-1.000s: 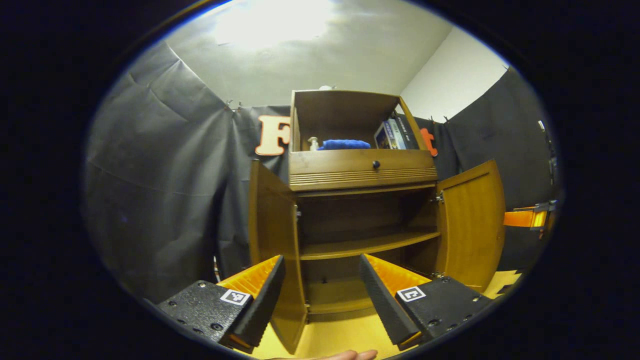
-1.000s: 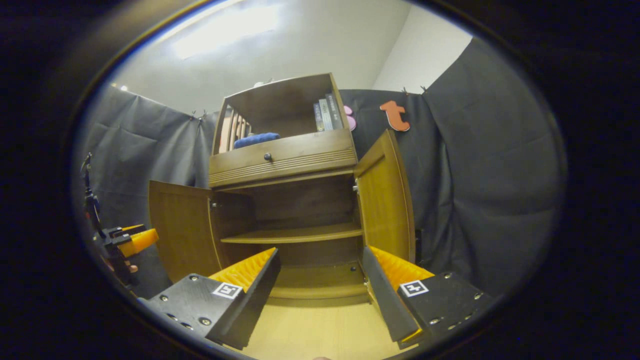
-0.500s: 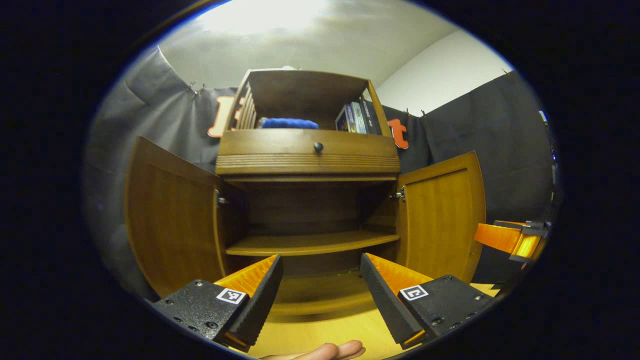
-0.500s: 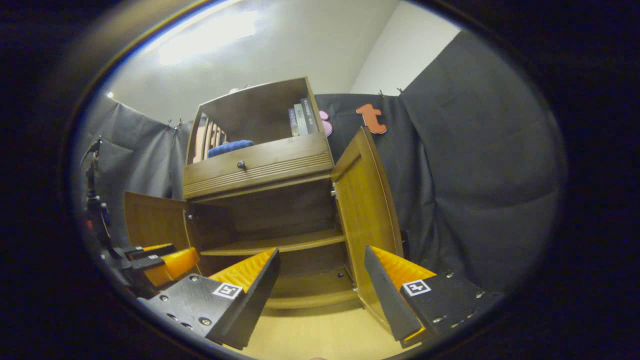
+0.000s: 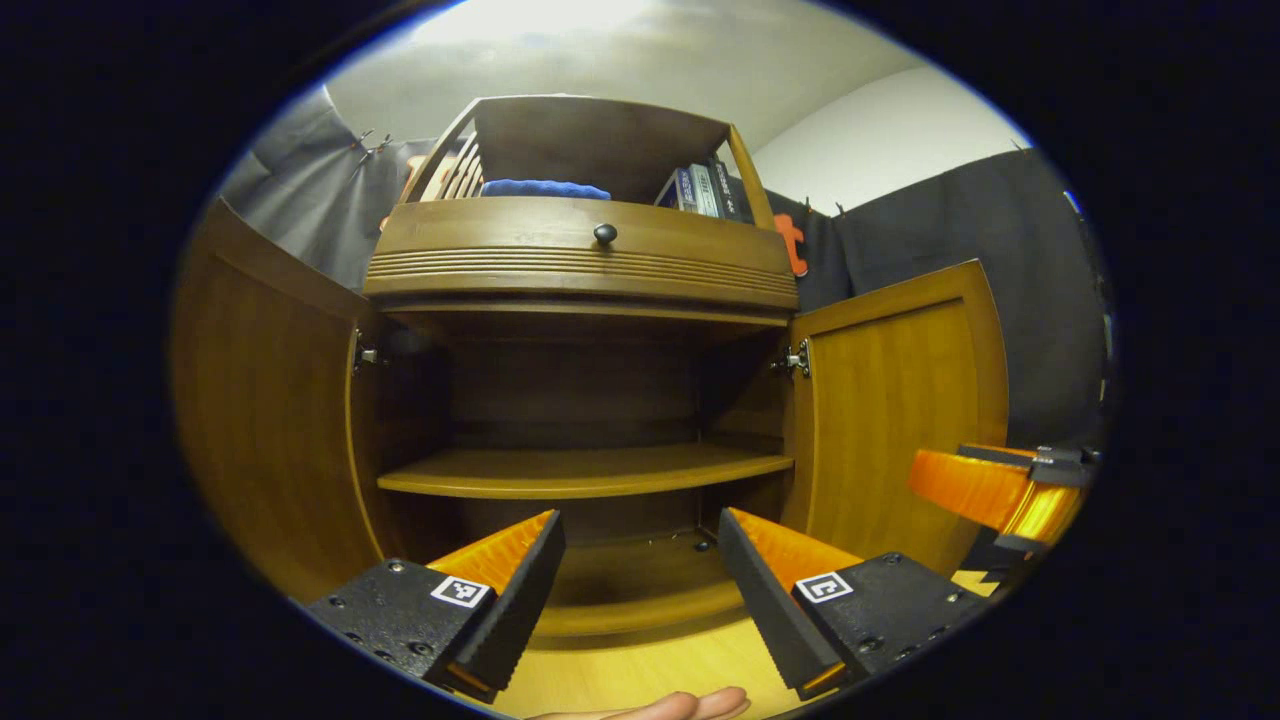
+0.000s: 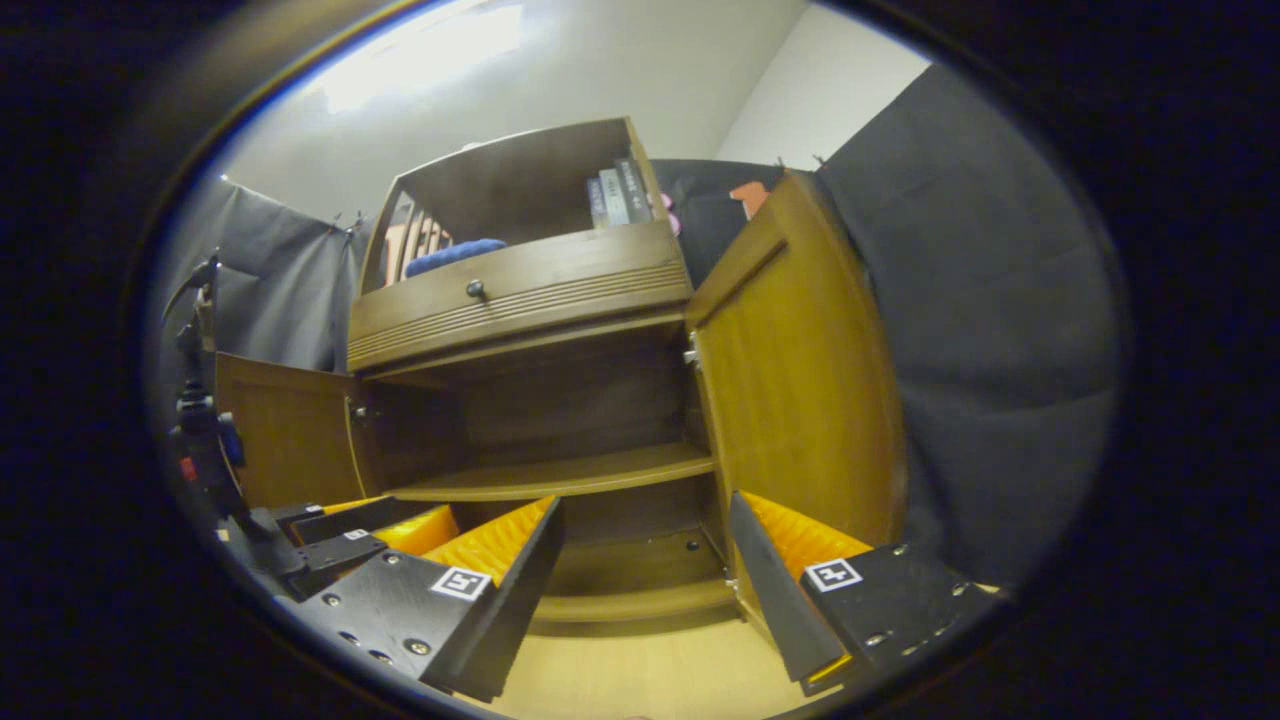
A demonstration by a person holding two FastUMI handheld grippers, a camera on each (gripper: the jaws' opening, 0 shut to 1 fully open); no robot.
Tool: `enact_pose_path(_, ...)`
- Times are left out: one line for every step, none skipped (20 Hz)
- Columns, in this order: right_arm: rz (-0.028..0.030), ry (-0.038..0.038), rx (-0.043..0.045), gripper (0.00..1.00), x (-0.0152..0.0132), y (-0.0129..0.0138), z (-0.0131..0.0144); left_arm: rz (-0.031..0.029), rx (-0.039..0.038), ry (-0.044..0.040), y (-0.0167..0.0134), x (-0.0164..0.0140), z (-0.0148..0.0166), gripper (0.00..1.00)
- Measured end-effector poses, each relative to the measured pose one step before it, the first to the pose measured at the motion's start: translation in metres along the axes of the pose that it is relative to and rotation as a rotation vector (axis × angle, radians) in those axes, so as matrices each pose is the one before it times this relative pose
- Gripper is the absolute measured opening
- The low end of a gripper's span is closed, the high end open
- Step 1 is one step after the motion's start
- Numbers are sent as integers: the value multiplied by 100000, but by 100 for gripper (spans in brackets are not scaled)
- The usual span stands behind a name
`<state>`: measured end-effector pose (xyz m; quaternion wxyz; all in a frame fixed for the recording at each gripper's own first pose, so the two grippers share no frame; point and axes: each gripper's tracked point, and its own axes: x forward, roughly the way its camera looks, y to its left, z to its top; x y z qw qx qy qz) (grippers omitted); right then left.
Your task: Open the right door of the double-door shoe cabinet with the right hand, and open the left door with the left hand.
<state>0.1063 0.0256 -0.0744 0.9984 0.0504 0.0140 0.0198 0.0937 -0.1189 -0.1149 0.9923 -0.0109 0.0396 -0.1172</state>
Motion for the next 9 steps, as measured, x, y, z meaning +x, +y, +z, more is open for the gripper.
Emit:
enact_pose_path(725, 1487, -1209, 93, 575, 352, -527, 969, 1381, 1446, 317, 282, -449, 98)
enact_pose_path(160, 1391, -1934, 93, 510, 290, -634, 1760, -349, -101, 466, 495, -111, 99)
enact_pose_path(1382, 898, -1864, 93, 107, 643, -600, 1410, -571, 391, 708, 435, 60, 99)
enact_pose_path(2614, 182, -2312, 98, 40, 1022, -321, 2174, -1260, 480, 1280, 419, 83, 99)
enact_pose_path(566, 109, -1181, 98, 59, 556, -167, 2349, -2018, 1706, 957, -69, -123, 99)
enact_pose_path(-202, 377, -737, 98, 172, 487, -2, 2954, -1435, 232, 914, -274, 200, 99)
enact_pose_path(612, 275, -786, 98, 140, 639, 109, 1609, -775, -823, 640, -411, 514, 97)
enact_pose_path(946, 372, -1432, 98, -106, 780, 14, -607, -421, -1683, 69, -421, 583, 99)
enact_pose_path(356, 116, -1322, 98, -296, 764, 2, -1198, -39, -1610, 23, -643, 620, 95)
